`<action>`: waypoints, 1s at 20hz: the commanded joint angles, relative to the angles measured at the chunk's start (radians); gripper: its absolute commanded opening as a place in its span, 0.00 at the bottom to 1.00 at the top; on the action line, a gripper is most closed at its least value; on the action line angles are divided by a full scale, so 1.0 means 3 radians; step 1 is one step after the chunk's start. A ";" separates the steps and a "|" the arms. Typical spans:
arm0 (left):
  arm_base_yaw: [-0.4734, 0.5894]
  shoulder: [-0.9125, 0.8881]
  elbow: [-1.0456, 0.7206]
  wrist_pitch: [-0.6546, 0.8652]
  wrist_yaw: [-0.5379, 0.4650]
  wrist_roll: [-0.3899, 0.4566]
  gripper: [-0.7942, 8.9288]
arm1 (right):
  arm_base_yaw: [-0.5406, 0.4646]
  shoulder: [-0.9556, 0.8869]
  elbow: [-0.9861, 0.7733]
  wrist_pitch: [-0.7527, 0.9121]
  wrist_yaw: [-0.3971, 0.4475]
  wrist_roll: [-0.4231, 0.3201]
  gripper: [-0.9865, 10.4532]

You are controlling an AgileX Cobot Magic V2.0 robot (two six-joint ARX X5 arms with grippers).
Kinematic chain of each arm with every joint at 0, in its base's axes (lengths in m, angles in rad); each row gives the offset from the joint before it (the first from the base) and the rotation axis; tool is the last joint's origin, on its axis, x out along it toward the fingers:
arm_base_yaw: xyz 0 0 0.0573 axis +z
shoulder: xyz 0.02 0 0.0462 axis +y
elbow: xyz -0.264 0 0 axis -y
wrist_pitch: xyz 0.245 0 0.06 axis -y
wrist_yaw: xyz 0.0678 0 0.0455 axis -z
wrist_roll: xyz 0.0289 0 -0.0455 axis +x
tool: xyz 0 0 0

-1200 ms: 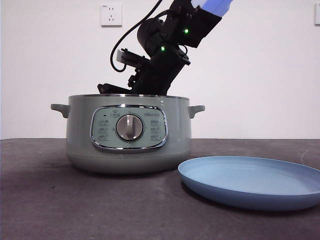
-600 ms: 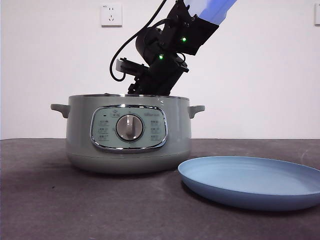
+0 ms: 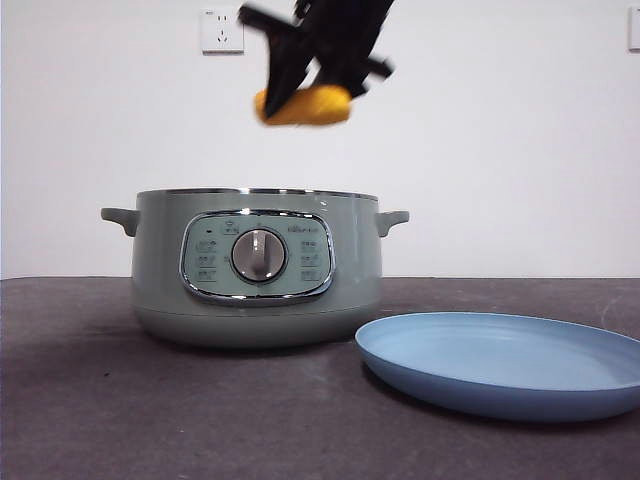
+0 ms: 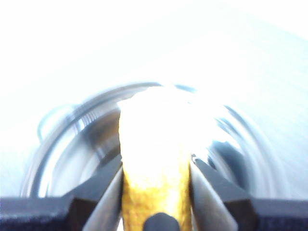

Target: Take the corn out from the steamer,put the corn on the plate,close the lid

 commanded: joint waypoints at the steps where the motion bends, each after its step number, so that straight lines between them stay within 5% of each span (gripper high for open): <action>1: 0.0006 -0.0043 0.0055 0.0192 0.0014 0.0025 0.08 | 0.0000 -0.0295 -0.0011 -0.0444 0.0066 -0.0025 0.08; 12: 0.0006 0.0098 0.0055 0.0264 0.0034 0.0128 0.07 | -0.0189 -0.1492 -0.0057 -0.1700 0.0336 0.0011 0.07; 16: 0.0006 0.0135 0.0055 0.0340 0.0034 0.0130 0.08 | -0.0334 -0.1769 -0.0551 -0.1665 0.0326 0.0029 0.08; 20: 0.0006 0.0135 0.0055 0.0369 0.0034 0.0128 0.08 | -0.0464 -0.2014 -0.1532 -0.1058 0.0174 0.0139 0.08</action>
